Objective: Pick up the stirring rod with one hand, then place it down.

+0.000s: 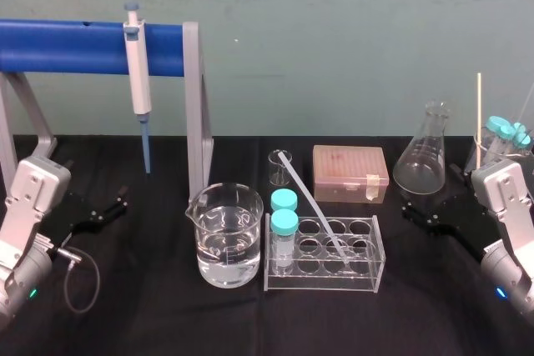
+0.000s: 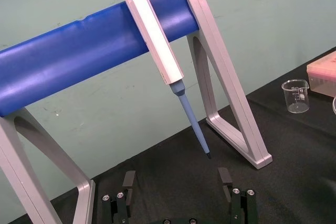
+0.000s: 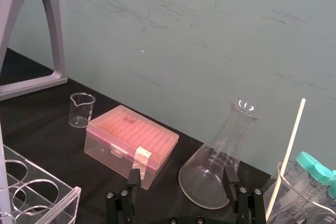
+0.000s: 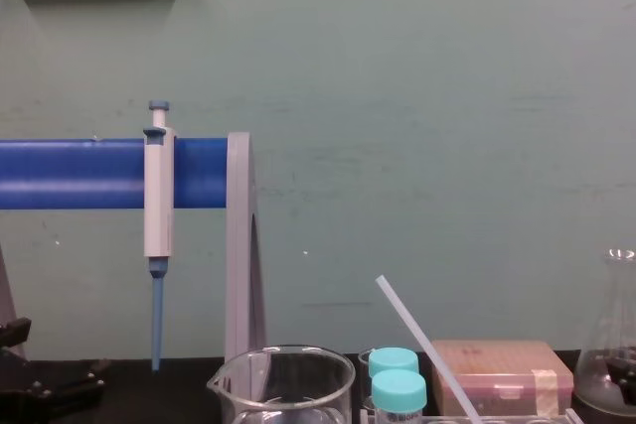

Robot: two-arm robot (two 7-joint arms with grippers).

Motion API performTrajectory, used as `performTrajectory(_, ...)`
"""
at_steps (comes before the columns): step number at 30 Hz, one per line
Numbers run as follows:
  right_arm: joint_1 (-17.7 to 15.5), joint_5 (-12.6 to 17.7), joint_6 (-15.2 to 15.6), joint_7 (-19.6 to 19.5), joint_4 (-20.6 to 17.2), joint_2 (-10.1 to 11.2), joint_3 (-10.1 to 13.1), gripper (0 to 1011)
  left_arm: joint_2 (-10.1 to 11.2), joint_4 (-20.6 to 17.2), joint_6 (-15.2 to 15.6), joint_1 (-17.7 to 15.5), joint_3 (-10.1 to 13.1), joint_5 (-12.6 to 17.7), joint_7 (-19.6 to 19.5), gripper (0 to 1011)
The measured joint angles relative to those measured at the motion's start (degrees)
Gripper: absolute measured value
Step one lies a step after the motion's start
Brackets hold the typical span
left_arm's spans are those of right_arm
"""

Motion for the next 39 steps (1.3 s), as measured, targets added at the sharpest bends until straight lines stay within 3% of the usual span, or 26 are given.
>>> performTrajectory(39, 0.0, 0.0, 0.0, 0.0, 0.0, 0.0, 0.0, 1000, 0.0, 0.0, 0.0, 0.0, 0.0, 0.0, 0.0, 1000)
